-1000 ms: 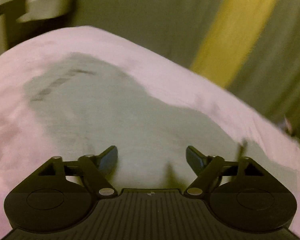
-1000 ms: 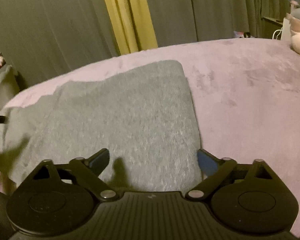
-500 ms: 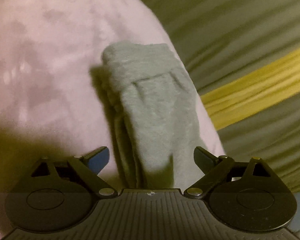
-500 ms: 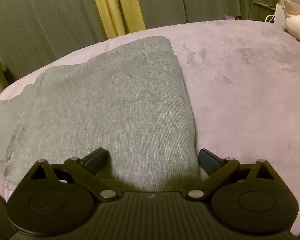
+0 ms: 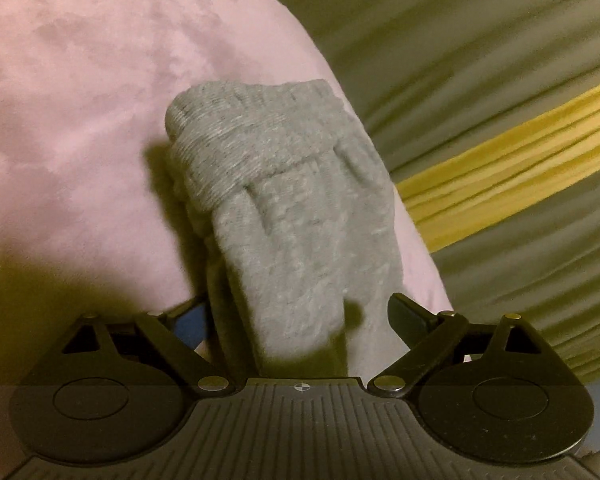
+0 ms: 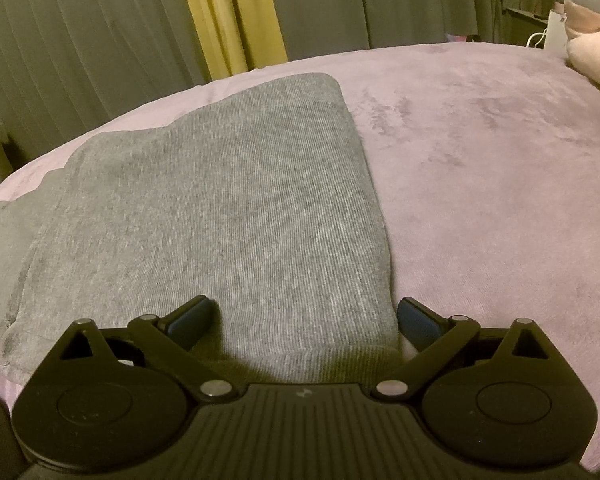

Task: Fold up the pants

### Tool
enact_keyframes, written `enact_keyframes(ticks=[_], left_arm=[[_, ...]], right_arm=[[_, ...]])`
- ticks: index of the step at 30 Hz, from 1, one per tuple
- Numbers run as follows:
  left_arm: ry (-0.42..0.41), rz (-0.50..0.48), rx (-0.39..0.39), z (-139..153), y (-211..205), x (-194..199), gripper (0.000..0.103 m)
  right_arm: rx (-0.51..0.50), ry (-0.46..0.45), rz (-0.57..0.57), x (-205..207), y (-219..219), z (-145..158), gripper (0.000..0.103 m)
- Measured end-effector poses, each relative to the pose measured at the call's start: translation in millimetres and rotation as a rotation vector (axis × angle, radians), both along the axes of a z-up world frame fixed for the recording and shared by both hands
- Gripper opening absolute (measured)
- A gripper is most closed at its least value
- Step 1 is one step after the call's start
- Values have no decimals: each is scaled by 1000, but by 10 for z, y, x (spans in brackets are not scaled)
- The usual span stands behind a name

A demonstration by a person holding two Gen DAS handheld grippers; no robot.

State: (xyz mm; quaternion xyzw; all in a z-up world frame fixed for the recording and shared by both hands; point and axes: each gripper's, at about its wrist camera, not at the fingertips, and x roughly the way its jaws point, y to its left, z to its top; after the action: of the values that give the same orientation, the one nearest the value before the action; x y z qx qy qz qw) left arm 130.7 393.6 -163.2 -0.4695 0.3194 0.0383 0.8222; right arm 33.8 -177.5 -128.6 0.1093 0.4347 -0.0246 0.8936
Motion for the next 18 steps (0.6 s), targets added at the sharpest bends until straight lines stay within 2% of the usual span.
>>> enact_keyframes(ticks=[1,2,5,7,9,10,11,12,15,18], left_arm=[[-1,5,7,23,-7,3,78],[-5,-5,30,63,-19,-8,55],[46,-18,143,110,-117,17,35],[62,-15,131,77,-111,22,35],[67,4,38,1,-19,35,38],[70,18,-7,-35,24,29,33],[69,27,-25,-31,44,18,23],[60,26,-6,7,38,19,22],[-20,7,147,318,-143,-79,18],[-131,-45,291,812,-454,-193,18]], right_arm=[[0,0,0,0,0,2,98],[0,0,0,-2,1,2,98],[1,-1,-1,-1,-2,4,98],[2,-1,-1,0,-5,4,98],[3,-1,-1,1,-9,4,98],[4,0,-1,3,-8,7,98],[4,1,0,5,-10,11,98],[5,2,1,7,-13,19,98],[-4,-2,2,6,0,90,98],[-34,-45,13,-46,19,205,98]])
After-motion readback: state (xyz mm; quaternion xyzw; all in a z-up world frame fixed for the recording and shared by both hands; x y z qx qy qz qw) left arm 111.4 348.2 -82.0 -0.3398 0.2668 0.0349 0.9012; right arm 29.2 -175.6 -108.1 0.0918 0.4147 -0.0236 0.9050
